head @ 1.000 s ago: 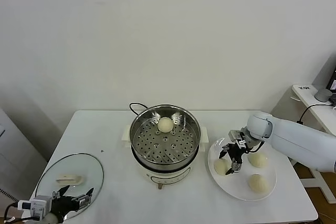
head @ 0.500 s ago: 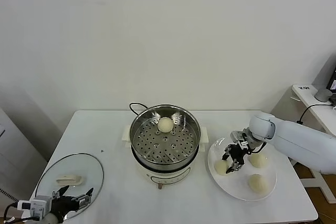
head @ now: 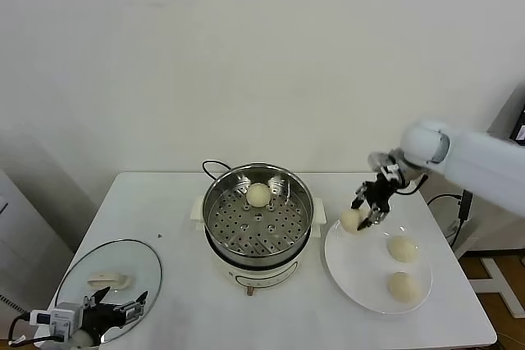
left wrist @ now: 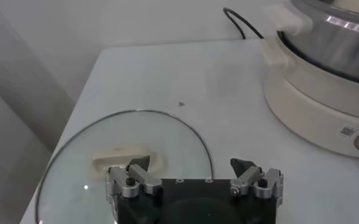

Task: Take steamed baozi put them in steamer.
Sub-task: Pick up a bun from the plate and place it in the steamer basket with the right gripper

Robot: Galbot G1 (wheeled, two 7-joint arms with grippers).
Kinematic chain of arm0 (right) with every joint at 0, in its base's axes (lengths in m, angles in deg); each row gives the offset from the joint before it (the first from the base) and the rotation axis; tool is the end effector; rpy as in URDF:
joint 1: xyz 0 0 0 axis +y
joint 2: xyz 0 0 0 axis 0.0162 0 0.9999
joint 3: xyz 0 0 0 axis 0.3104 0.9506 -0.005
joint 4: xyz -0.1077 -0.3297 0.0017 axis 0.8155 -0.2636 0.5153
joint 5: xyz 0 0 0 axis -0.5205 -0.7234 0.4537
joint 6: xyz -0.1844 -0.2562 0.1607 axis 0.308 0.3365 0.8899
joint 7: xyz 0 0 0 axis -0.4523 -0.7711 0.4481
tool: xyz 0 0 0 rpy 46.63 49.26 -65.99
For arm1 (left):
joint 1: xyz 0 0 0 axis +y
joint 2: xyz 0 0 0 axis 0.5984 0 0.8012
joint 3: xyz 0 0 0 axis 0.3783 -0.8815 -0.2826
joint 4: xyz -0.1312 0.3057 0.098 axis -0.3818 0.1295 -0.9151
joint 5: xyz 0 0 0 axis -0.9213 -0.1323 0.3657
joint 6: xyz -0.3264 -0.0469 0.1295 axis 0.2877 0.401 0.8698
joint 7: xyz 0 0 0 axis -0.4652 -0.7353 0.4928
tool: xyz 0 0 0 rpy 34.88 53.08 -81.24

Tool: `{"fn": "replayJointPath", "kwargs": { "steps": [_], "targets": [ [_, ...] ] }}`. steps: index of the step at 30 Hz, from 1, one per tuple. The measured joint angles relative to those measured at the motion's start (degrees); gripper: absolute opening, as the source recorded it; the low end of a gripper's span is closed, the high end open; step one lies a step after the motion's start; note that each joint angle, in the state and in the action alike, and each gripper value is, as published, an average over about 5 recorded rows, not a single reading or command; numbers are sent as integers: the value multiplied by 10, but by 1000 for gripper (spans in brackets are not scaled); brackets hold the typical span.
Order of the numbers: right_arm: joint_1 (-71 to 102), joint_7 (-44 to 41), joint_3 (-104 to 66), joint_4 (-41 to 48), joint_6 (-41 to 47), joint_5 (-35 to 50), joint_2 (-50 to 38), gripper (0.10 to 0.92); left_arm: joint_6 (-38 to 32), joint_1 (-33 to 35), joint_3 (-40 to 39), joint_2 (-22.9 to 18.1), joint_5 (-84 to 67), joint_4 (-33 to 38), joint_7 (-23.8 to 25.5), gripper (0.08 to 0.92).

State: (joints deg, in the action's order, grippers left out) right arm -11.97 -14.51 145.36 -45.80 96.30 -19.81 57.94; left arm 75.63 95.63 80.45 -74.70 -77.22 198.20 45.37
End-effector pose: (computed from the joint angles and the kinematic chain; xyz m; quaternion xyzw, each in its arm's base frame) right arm 0.5320 -0.1222 -0.0364 0.5858 -0.5569 0.4633 0.3633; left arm 0.1564 0.1117 -0.2413 -0.0286 -0.9367 -0.0390 0.3467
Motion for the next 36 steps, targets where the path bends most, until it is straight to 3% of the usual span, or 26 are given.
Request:
{"fn": "replayJointPath", "kwargs": {
  "steps": [17, 36],
  "targets": [
    [-56, 89, 10, -14, 92, 201, 122, 501, 1, -5, -5, 1, 0, -2, 0, 823],
    [46, 195, -15, 37, 134, 240, 259, 501, 0, -4, -5, -4, 0, -3, 0, 823]
  ]
}}
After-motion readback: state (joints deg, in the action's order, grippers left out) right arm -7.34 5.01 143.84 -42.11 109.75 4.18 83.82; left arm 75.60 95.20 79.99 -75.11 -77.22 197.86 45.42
